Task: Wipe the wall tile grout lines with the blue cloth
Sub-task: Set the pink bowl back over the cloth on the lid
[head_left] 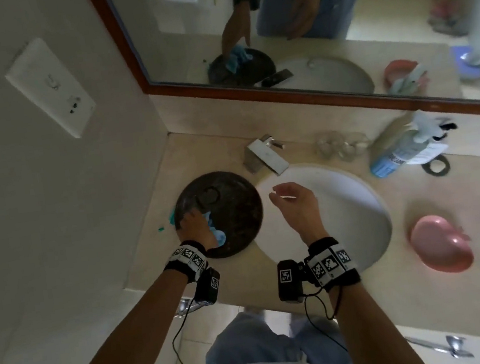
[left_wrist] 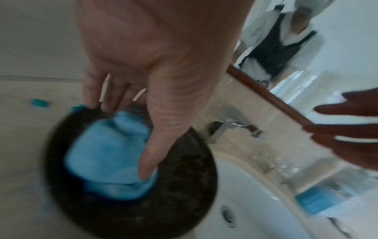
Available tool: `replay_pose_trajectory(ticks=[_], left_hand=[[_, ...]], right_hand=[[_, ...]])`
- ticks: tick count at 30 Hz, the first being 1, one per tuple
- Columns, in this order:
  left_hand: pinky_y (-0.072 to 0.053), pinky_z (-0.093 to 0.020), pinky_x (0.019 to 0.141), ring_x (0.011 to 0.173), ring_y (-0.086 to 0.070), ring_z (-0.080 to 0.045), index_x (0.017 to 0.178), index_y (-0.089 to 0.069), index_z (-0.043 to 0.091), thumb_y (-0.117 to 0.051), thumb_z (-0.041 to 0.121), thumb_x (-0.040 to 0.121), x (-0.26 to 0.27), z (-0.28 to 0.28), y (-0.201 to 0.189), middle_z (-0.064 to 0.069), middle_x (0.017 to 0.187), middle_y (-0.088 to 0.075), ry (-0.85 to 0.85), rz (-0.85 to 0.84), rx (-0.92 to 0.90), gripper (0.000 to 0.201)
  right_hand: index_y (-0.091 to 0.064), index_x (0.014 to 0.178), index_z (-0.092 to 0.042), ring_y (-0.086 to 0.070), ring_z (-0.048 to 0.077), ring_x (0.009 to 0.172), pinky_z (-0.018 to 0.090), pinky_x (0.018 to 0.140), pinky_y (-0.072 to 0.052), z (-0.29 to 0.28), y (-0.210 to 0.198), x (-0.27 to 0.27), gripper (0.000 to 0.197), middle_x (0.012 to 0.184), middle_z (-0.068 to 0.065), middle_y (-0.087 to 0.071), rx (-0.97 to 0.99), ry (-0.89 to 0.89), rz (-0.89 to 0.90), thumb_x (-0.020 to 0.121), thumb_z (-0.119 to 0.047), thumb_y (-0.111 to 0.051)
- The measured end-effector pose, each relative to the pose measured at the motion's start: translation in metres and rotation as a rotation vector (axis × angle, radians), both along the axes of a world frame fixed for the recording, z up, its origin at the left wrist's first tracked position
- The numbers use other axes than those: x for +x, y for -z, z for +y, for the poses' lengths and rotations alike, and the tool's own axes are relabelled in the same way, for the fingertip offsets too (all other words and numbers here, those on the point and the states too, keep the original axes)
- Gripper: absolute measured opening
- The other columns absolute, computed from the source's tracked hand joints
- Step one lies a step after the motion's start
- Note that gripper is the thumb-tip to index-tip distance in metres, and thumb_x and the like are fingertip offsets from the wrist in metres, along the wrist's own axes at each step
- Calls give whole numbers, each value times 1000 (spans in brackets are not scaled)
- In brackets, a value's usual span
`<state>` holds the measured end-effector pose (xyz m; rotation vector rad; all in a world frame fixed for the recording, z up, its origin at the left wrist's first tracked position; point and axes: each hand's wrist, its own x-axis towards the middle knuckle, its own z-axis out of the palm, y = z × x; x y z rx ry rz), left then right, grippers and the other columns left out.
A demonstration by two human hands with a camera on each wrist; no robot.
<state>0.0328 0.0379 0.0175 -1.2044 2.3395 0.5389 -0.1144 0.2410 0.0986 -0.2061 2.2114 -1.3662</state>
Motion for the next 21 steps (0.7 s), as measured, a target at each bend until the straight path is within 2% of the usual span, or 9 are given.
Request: replay_pose_trajectory(ticks=[3,6,8,10,13,14,16,18,21], left_hand=[[-39,-47,117,145,-37,-38,158,-22,2,-81,34,86,-39,40,-20,-21,157,-35,124,216,-60,98],[-44,-46,111,134,-49,-33,149,-42,8,-72,28,93,-87,95,-33,-15,147,-47,208,407,151,67],[-48,-43,106,125,-56,-29,141,-51,11,-71,28,94,-117,138,-35,-10,138,-56,275,421,316,54],[-50,-37,102,117,-61,-26,134,-57,12,-71,28,94,-142,179,-34,-6,128,-62,358,407,394,45],[-51,-36,101,109,-60,-21,131,-58,11,-69,26,96,-178,241,-25,-3,119,-59,446,376,499,40],[-52,-36,99,108,-61,-21,132,-58,10,-69,26,97,-190,263,-22,-3,119,-60,466,365,518,40],[-51,-34,91,108,-62,-23,131,-58,9,-68,27,96,-214,300,-17,-4,120,-62,487,350,529,40],[-49,-30,86,103,-60,-20,130,-58,10,-67,25,96,-236,331,-12,-3,117,-62,480,332,517,39],[-51,-31,91,102,-61,-20,127,-61,10,-64,21,96,-265,364,2,-6,120,-67,453,301,485,34]], right_hand=[[-75,112,-18,-69,14,101,35,93,-57,43,3,-17,23,109,-4,-74,7,114,20,93,-30,-77],[-74,110,-21,-71,17,96,41,87,-60,102,12,-38,24,103,-5,-74,24,263,-15,91,-35,-78],[-74,112,-19,-71,18,96,45,88,-62,151,22,-51,28,103,-1,-75,54,378,-36,89,-35,-78],[-73,115,-11,-70,24,97,50,91,-60,200,34,-60,29,104,7,-74,90,486,-74,90,-25,-77],[-68,104,-7,-66,33,93,56,92,-58,275,53,-70,16,94,10,-69,199,633,-121,91,-15,-70],[-67,105,-5,-65,36,92,57,90,-58,301,59,-74,18,94,11,-68,254,672,-127,91,-16,-66],[-64,119,-2,-67,41,94,57,87,-59,347,71,-83,38,100,15,-68,324,768,-156,88,-24,-62],[-57,129,-2,-67,43,100,57,88,-58,382,85,-92,48,107,18,-67,318,840,-193,90,-29,-65],[-54,136,-4,-66,41,110,53,95,-57,416,96,-111,60,122,21,-68,309,831,-217,89,-39,-70]])
